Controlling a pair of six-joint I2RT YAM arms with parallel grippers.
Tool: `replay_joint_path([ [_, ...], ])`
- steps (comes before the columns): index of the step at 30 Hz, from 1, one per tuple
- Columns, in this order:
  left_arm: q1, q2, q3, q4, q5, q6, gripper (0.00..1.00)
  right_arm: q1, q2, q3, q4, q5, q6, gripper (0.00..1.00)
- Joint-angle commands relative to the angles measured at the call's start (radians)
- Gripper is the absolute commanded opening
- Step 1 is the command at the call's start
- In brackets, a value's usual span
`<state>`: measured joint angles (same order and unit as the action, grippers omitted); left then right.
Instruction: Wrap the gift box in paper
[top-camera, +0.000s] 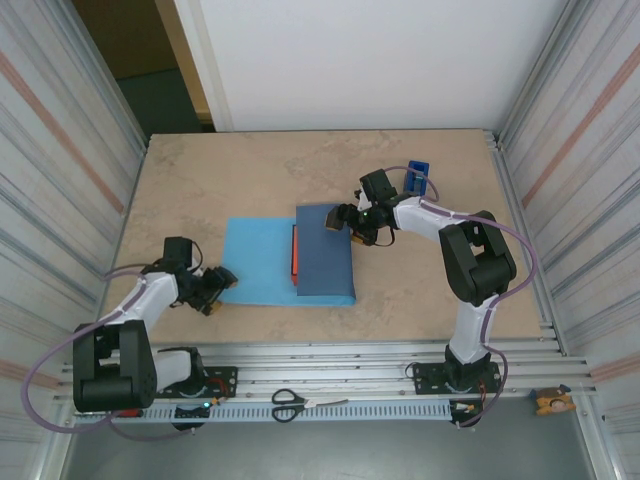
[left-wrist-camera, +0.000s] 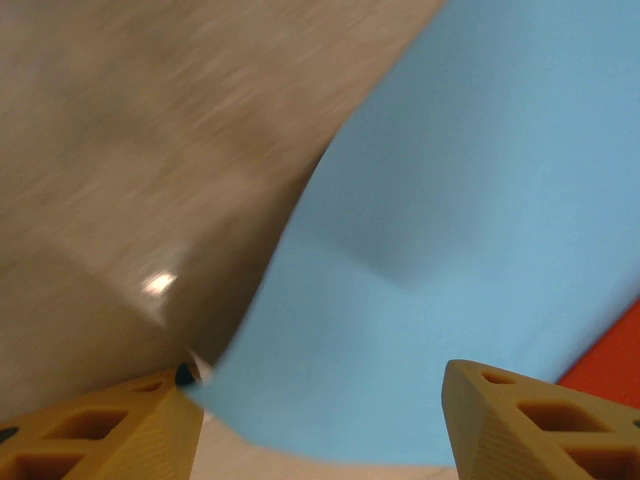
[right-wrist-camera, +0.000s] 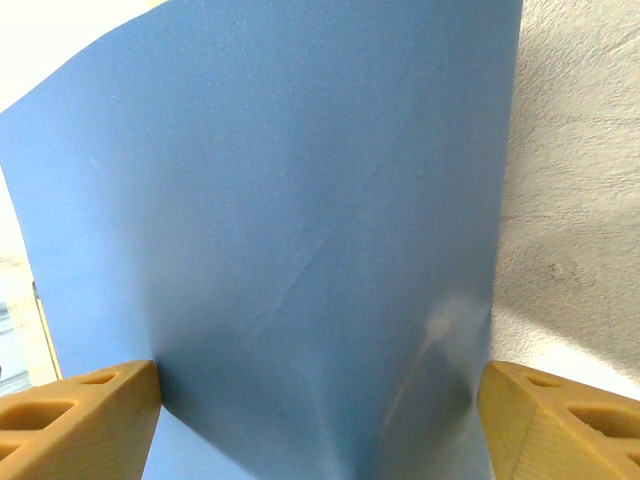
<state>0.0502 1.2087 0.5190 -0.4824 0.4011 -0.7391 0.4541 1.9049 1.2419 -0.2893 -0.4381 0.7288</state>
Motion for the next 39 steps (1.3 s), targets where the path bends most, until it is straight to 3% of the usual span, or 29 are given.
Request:
replay_joint_path([
  [1,-0.004,0.004,0.020,0.135,0.032,0.019,0.64,0.017,0.044,-0.025,-0.131,0.061,-0.014,0.81],
  [8,-0.002,0.032,0.010,0.215,0.046,0.022,0.64,0.017,0.047,-0.027,-0.128,0.059,-0.015,0.81],
  [13,0.001,0.101,0.044,0.323,0.157,0.058,0.66,0.016,0.047,-0.030,-0.127,0.059,-0.014,0.81],
  [18,0.022,0.216,0.136,0.292,0.244,0.137,0.67,0.017,0.047,-0.029,-0.128,0.059,-0.017,0.80],
  [24,0.095,0.402,0.246,0.251,0.456,0.208,0.64,0.017,0.046,-0.030,-0.126,0.057,-0.016,0.80],
  [26,0.098,0.450,0.294,0.177,0.464,0.257,0.62,0.015,0.044,-0.029,-0.129,0.057,-0.018,0.80],
  [39,0.085,0.493,0.288,0.105,0.471,0.309,0.55,0.012,0.042,-0.030,-0.130,0.053,-0.020,0.80],
])
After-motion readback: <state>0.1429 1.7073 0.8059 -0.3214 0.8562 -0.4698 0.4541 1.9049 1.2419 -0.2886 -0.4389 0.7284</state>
